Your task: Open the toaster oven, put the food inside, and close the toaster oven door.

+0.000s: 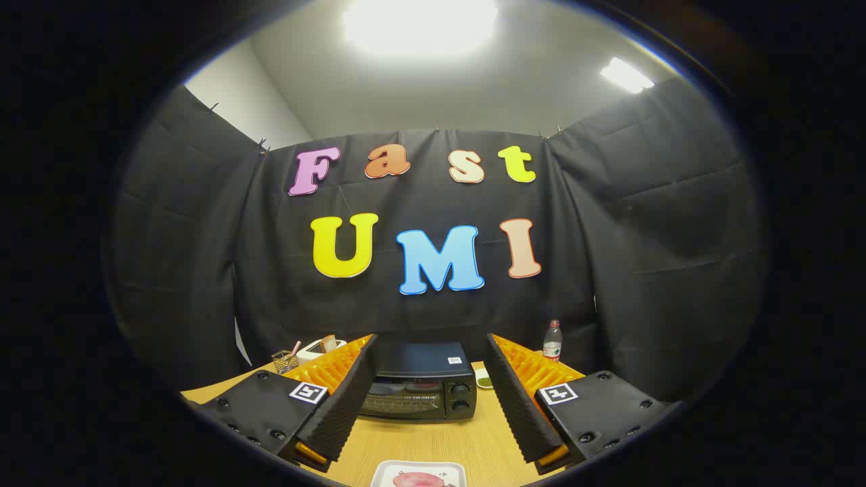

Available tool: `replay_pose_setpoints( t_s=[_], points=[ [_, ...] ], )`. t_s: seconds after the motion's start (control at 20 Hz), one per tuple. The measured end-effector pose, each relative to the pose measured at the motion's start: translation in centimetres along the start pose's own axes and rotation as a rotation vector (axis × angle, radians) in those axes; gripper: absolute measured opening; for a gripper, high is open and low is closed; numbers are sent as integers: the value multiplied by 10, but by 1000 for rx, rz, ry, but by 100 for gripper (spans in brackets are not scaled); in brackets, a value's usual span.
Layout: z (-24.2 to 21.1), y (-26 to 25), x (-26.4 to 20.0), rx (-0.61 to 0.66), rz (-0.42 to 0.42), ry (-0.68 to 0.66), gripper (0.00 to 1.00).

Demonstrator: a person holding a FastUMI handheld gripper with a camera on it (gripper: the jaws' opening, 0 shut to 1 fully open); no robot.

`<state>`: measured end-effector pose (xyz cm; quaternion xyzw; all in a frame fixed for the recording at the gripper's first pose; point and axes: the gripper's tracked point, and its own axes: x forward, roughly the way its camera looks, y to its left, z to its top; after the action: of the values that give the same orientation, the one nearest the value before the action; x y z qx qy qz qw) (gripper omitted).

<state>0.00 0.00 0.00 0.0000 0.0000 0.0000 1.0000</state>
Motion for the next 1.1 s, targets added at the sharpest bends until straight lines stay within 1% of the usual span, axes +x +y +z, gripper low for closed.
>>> replay_pose_setpoints(
  t_s=[0.35, 0.75, 0.95, 1.1],
  points=[
    [-2, -7, -2, -4, -8, 0, 98],
    [-3, 0, -4, -2, -2, 2, 98],
    [-3, 8, 2, 4, 6, 3, 98],
    [-3, 15, 15, -3, 19, 6, 98]
  ],
)
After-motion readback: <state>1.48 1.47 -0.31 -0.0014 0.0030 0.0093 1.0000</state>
